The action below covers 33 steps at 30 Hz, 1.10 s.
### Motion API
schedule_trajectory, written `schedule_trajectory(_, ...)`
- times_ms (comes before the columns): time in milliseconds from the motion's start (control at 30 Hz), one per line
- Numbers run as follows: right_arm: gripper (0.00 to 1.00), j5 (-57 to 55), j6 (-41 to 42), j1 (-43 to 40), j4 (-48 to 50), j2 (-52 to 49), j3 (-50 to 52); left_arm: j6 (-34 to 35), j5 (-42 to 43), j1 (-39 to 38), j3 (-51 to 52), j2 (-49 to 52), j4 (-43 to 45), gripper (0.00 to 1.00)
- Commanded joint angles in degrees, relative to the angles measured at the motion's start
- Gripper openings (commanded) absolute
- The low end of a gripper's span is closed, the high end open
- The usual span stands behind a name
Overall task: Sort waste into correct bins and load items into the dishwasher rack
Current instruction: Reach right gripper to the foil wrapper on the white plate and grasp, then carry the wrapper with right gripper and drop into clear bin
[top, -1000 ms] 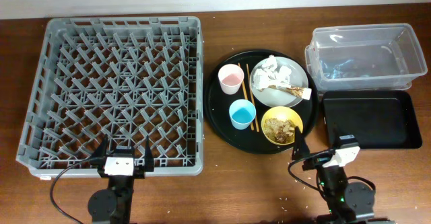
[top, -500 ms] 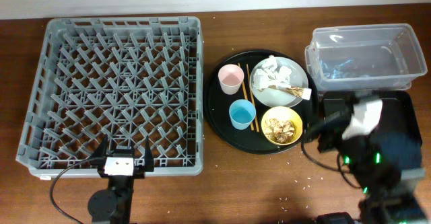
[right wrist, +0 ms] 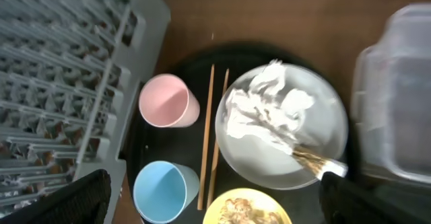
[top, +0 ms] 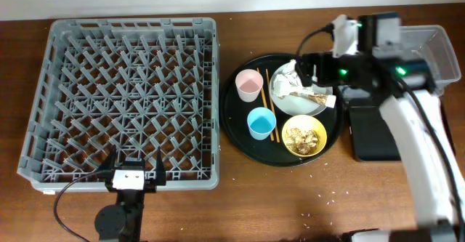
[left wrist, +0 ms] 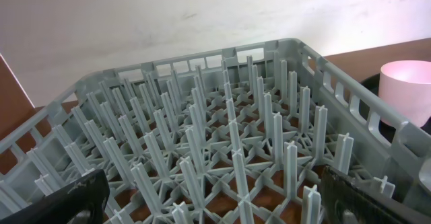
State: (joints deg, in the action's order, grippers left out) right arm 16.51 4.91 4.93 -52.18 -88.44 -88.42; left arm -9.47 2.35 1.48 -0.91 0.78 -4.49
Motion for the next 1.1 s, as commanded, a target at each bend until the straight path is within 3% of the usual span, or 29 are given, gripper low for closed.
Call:
schedule_trajectory(0, 0.90, -0.81, 13.35, 0.42, 0.94, -7.17, -1.05, -0.92, -0.20, 0.31, 0.39, -0.44, -0.04, 1.00)
schedule_trajectory(67, 0.89, -10.45, 33.66, 0.68, -0.50, -13.03, -0.94, -0.92, -0.20, 0.31, 0.42, -0.44, -0.04, 1.00)
schedule_trajectory(167, 0.99, -14.40, 45.70, 1.33, 1.20, -19.08, -0.94, -0.92, -0.20, 0.31, 0.39, -0.44, -0.04, 1.00)
schedule_trajectory(667, 0.98, -16.11, 49.20, 2.95, 11.15, -34.84, -0.85, -0.92, -0.17, 0.31, 0.39, -0.44, -0.04, 1.00)
schedule_trajectory(700, 0.95, -16.46, 49.18, 2.95, 11.13, -34.84, -0.83, -0.92, -0.20, 0.31, 0.39, -0.44, -0.04, 1.00)
schedule_trajectory(767, 0.76, -17.25, 49.16, 2.95, 11.15, -34.84, -0.83, -0.92, -0.20, 0.31, 0.39, -0.44, -0.04, 1.00)
schedule_trajectory(900, 0.05, -17.18, 45.92, 2.95, 11.06, -34.84, -0.83, -0.92, -0.20, 0.31, 0.39, -0.44, -0.04, 1.00)
schedule_trajectory(967, 0.04, -16.61, 42.80, 2.95, 10.99, -34.82, -0.85, -0.92, -0.20, 0.31, 0.39, -0.44, -0.04, 1.00)
schedule_trajectory(1067, 0.04, -11.43, 31.85, 2.93, 9.92, -33.81, -3.06, -0.92, -0.20, 0.31, 0.39, -0.44, -0.04, 1.00)
